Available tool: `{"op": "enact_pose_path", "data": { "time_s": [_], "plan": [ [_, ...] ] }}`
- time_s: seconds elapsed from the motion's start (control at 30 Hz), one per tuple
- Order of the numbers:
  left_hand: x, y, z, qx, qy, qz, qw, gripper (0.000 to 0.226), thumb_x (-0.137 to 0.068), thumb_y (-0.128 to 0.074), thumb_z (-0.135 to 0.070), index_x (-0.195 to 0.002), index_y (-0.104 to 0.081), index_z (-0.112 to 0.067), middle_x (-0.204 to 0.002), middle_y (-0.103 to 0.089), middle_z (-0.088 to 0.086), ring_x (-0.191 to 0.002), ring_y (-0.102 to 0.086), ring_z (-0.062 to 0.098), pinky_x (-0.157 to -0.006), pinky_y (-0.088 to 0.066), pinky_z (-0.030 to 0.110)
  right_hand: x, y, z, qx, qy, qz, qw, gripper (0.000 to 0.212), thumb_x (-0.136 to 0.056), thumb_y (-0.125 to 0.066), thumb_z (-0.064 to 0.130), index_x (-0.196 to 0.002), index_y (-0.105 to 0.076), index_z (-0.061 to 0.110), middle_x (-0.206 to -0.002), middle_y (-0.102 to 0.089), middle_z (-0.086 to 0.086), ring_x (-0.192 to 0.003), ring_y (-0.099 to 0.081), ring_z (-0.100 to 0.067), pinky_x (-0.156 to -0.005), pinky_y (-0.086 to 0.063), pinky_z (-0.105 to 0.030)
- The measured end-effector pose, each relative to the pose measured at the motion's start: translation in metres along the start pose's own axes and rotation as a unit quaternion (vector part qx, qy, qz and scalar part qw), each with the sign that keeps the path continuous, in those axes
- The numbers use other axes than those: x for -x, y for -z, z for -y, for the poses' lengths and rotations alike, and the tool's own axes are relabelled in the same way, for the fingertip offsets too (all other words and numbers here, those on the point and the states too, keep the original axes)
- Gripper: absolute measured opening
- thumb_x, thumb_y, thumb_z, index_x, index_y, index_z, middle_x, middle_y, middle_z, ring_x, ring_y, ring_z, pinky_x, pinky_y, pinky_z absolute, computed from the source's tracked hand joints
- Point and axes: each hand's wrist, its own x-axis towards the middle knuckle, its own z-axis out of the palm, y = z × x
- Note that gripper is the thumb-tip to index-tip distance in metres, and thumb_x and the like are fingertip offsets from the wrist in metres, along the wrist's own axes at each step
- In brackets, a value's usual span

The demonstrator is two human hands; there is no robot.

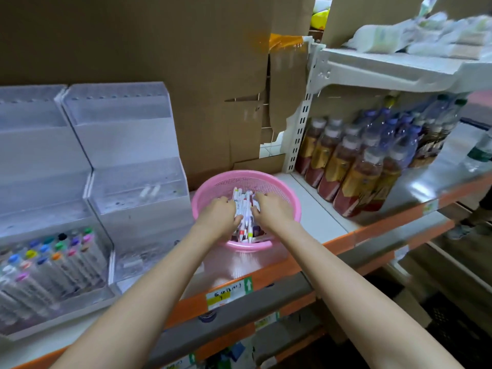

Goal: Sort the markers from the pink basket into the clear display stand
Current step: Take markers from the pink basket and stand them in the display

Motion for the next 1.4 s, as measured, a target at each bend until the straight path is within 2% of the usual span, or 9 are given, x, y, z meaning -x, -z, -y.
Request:
{"op": "enact_pose_path", "data": {
  "time_s": [0.17, 0.43, 0.67, 0.9, 1.03, 1.13, 1.2, 1.27, 1.4],
  "plan": [
    [-0.016, -0.006, 0.002, 0.025, 0.045, -0.003, 0.999, 0.026, -0.093, -0.053, -0.023, -0.110, -0.062, -0.005, -0.110, -0.062, 0.016, -0.097, -0.058, 0.030, -0.078, -0.043, 0.035, -0.014, -0.004, -0.002, -0.053, 0.024, 0.030, 0.998, 0.029, -0.094, -0.050, 0.022, -0.120, -0.055, 0.010, -0.110, -0.064, -0.016, -0.101, -0.059, -0.034, -0.070, -0.040, -0.035],
    [-0.019, -0.011, 0.005, 0.120, 0.110, -0.021, 0.986, 0.013, -0.090, -0.063, -0.024, -0.097, -0.060, -0.013, -0.085, -0.063, 0.001, -0.071, -0.054, 0.015, -0.060, -0.035, 0.023, -0.022, -0.003, -0.002, -0.079, 0.016, 0.059, 0.995, 0.027, -0.094, -0.053, 0.033, -0.107, -0.060, 0.012, -0.101, -0.064, -0.008, -0.094, -0.059, -0.029, -0.067, -0.037, -0.031],
    [-0.016, -0.011, 0.004, 0.138, 0.138, -0.048, 0.980, 0.011, -0.087, -0.060, -0.017, -0.079, -0.053, -0.015, -0.075, -0.059, -0.001, -0.066, -0.053, 0.013, -0.050, -0.031, 0.022, -0.015, 0.003, 0.001, -0.120, 0.002, 0.066, 0.991, 0.003, -0.081, -0.056, 0.017, -0.081, -0.055, 0.014, -0.078, -0.058, -0.005, -0.073, -0.056, -0.027, -0.050, -0.032, -0.028],
    [-0.015, -0.008, 0.005, 0.192, 0.161, -0.091, 0.964, 0.005, -0.086, -0.056, -0.012, -0.091, -0.058, -0.011, -0.079, -0.064, 0.009, -0.067, -0.055, 0.017, -0.051, -0.035, 0.023, -0.015, 0.000, -0.003, -0.183, -0.010, 0.052, 0.982, 0.013, -0.082, -0.057, 0.015, -0.094, -0.051, 0.011, -0.083, -0.058, -0.008, -0.077, -0.056, -0.027, -0.054, -0.037, -0.031],
    [-0.016, -0.009, 0.010, 0.222, 0.148, -0.109, 0.958, 0.036, -0.087, -0.054, -0.010, -0.123, -0.055, -0.006, -0.088, -0.067, 0.010, -0.079, -0.057, 0.020, -0.069, -0.039, 0.029, -0.021, -0.005, -0.005, -0.252, -0.017, 0.032, 0.967, 0.061, -0.083, -0.061, 0.013, -0.138, -0.034, 0.013, -0.077, -0.052, 0.001, -0.070, -0.056, -0.019, -0.054, -0.037, -0.029],
    [-0.015, -0.010, 0.011, 0.225, 0.121, -0.117, 0.960, 0.043, -0.090, -0.055, -0.009, -0.133, -0.050, -0.011, -0.106, -0.067, 0.009, -0.081, -0.053, 0.014, -0.074, -0.039, 0.024, -0.021, -0.003, -0.006, -0.292, -0.011, 0.028, 0.956, 0.083, -0.081, -0.061, 0.009, -0.150, -0.016, 0.024, -0.075, -0.056, -0.002, -0.060, -0.056, -0.017, -0.050, -0.042, -0.029],
    [-0.014, -0.009, 0.011, 0.237, 0.110, -0.125, 0.957, 0.044, -0.092, -0.054, -0.010, -0.135, -0.049, -0.015, -0.115, -0.065, 0.005, -0.081, -0.052, 0.009, -0.075, -0.038, 0.021, -0.020, -0.003, -0.007, -0.305, -0.009, 0.031, 0.952, 0.086, -0.080, -0.061, 0.008, -0.151, -0.015, 0.028, -0.086, -0.063, -0.010, -0.062, -0.058, -0.020, -0.054, -0.049, -0.035],
    [-0.013, -0.009, 0.011, 0.244, 0.100, -0.129, 0.956, 0.044, -0.093, -0.054, -0.011, -0.135, -0.050, -0.019, -0.116, -0.065, 0.002, -0.078, -0.052, 0.007, -0.074, -0.038, 0.021, -0.020, -0.002, -0.007, -0.302, -0.001, 0.025, 0.953, 0.083, -0.080, -0.062, 0.008, -0.150, -0.022, 0.026, -0.094, -0.064, -0.008, -0.063, -0.058, -0.017, -0.053, -0.048, -0.030],
    [-0.014, -0.010, 0.013, 0.247, 0.089, -0.132, 0.956, 0.045, -0.092, -0.056, -0.012, -0.136, -0.049, -0.020, -0.116, -0.065, 0.002, -0.082, -0.053, 0.009, -0.076, -0.039, 0.021, -0.018, 0.000, -0.006, -0.290, 0.025, 0.013, 0.957, 0.070, -0.080, -0.063, 0.006, -0.141, -0.035, 0.026, -0.075, -0.054, 0.006, -0.060, -0.054, -0.008, -0.048, -0.037, -0.019]
  ]
}}
